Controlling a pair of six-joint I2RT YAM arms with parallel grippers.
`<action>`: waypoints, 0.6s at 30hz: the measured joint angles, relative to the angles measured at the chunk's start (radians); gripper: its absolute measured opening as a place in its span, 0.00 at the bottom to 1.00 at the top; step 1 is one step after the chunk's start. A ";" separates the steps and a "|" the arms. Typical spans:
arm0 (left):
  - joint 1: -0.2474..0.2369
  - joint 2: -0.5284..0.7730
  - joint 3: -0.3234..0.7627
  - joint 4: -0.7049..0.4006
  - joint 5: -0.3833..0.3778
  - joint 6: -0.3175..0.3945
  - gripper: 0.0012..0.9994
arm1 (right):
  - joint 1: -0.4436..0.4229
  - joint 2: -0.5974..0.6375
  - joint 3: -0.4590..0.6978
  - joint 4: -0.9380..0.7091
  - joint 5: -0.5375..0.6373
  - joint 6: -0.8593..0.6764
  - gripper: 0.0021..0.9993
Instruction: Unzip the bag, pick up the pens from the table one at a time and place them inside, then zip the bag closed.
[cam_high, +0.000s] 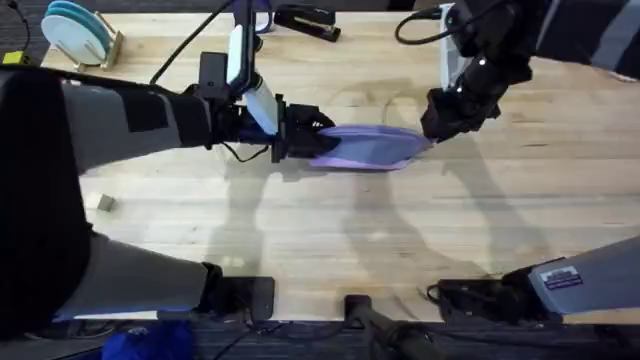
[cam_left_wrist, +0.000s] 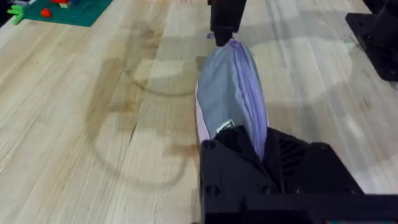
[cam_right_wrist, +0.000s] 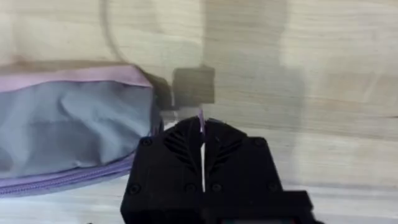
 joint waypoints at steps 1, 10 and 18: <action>0.000 0.000 0.000 0.000 0.000 0.000 0.04 | -0.008 0.000 0.000 0.001 -0.004 0.006 0.03; 0.002 0.000 0.000 0.000 0.000 0.000 0.04 | -0.090 0.000 -0.014 0.040 0.000 0.075 0.03; 0.003 0.000 0.000 0.000 0.000 0.000 0.04 | -0.102 0.000 -0.017 0.094 -0.056 0.101 0.03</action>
